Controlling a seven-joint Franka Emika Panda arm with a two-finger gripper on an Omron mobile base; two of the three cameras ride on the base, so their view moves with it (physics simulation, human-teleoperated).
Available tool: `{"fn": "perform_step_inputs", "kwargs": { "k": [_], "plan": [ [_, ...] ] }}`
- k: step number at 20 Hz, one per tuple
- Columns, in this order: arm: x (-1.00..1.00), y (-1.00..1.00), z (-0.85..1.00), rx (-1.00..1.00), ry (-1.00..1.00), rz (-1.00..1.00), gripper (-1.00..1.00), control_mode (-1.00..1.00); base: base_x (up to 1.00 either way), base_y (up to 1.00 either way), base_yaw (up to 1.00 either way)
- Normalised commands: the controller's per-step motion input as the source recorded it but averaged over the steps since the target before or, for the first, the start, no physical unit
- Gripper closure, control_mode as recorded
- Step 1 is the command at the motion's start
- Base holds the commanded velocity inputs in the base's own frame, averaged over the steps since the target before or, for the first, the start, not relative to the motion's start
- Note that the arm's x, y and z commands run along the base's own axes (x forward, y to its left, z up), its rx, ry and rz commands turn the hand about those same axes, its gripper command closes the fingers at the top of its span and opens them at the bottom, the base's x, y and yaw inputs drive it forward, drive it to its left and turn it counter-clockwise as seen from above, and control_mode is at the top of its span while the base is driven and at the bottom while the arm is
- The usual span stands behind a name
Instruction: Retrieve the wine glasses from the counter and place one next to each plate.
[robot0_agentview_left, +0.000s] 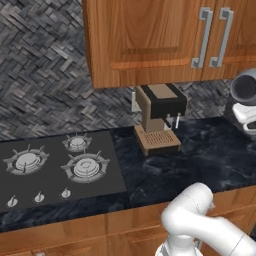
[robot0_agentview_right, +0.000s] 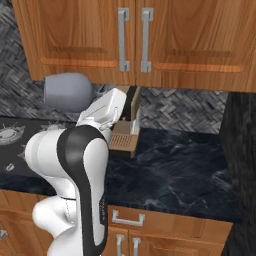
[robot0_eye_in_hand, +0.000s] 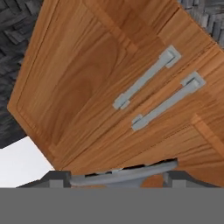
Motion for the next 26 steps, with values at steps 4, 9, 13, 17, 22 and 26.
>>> {"fn": "perform_step_inputs", "kwargs": {
  "k": [4, 9, 13, 17, 22, 26],
  "plan": [
    [0.0, 0.0, 0.0, 0.0, 0.0, 0.0, 1.0, 1.0, -0.69, 0.84, -0.02],
    [0.0, 0.0, 0.0, 0.0, 0.0, 0.0, 1.0, 1.0, -0.5, 1.0, -0.02],
    [0.0, 0.0, 0.0, 0.0, 0.0, 0.0, 1.0, 1.0, -0.2, 1.0, -0.01],
    [0.0, 0.0, 0.0, 0.0, 0.0, 0.0, 1.0, 1.0, -0.09, 1.0, 0.0],
    [0.0, 0.0, 0.0, 0.0, 0.0, 0.0, 1.0, 1.0, 0.0, 1.0, 0.13],
    [0.0, 0.0, 0.0, 0.0, 0.0, 0.0, 1.0, 1.0, 0.06, 1.0, 0.33]
  ]
}}
